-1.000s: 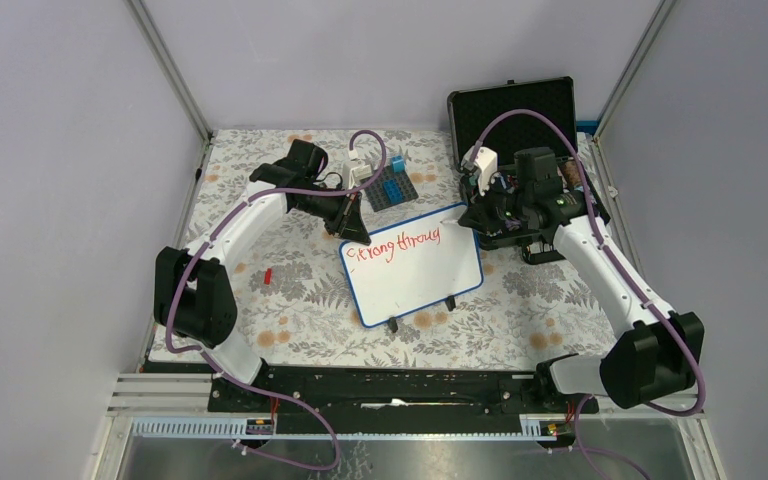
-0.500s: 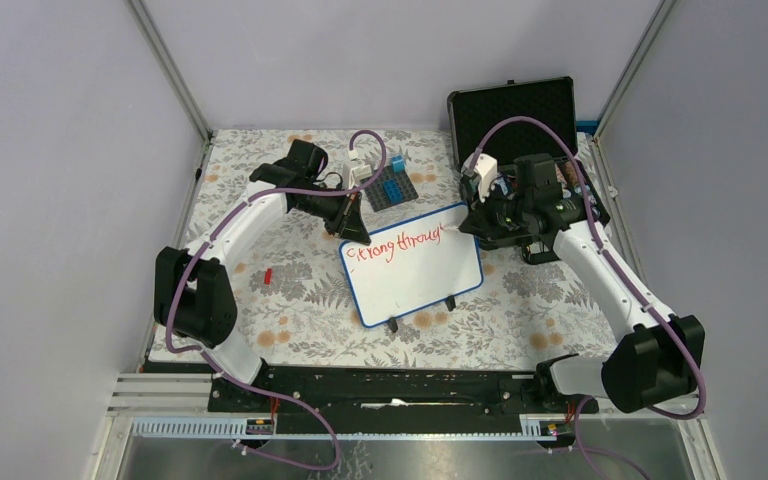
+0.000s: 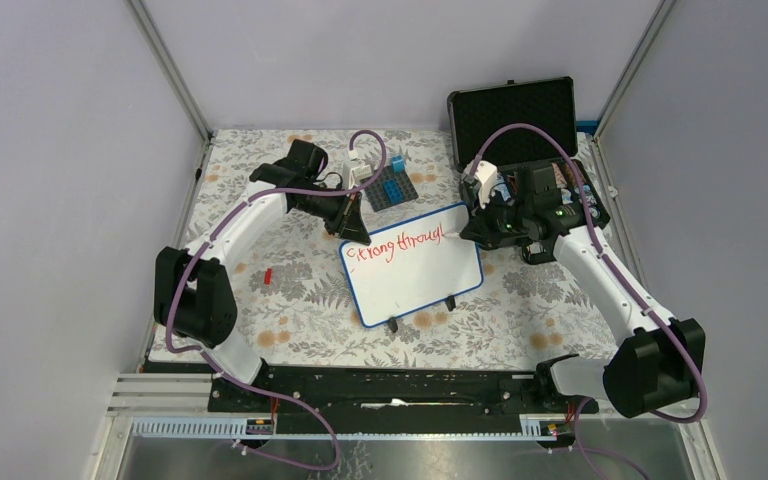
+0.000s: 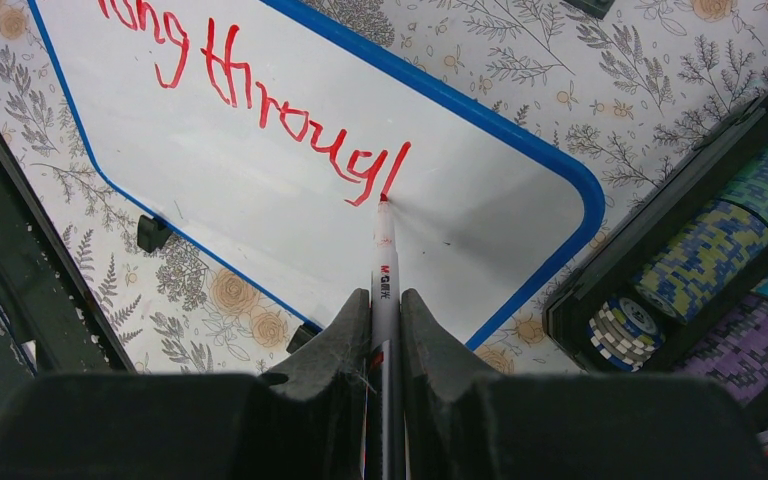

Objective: Write a sentence on the whiteboard

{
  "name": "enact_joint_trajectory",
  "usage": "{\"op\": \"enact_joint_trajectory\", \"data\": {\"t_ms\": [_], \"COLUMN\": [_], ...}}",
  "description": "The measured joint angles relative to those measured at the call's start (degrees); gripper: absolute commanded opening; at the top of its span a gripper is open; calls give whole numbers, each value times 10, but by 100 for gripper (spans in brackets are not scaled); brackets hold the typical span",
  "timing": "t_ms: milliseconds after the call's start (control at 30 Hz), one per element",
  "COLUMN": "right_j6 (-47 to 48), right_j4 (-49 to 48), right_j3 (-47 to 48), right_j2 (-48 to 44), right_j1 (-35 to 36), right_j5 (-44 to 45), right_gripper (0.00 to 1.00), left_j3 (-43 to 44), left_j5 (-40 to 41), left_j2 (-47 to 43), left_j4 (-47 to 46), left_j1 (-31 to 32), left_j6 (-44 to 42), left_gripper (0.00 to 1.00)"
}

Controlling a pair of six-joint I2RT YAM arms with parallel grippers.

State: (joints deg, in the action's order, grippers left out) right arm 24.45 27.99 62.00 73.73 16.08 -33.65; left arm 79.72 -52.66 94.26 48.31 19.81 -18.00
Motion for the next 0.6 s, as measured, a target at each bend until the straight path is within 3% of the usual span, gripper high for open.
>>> {"op": "enact_joint_trajectory", "data": {"t_ms": [600], "right_j6": [0], "right_j4": [-3], "right_j3": [25], "right_j2": [6], "right_j1": [0], "right_j5": [7], "right_gripper": [0], "left_j3": [0], "left_j5": [0], "left_j2": [0], "left_j4": [0], "left_j1": [0], "left_j6": [0], "left_gripper": [0]}}
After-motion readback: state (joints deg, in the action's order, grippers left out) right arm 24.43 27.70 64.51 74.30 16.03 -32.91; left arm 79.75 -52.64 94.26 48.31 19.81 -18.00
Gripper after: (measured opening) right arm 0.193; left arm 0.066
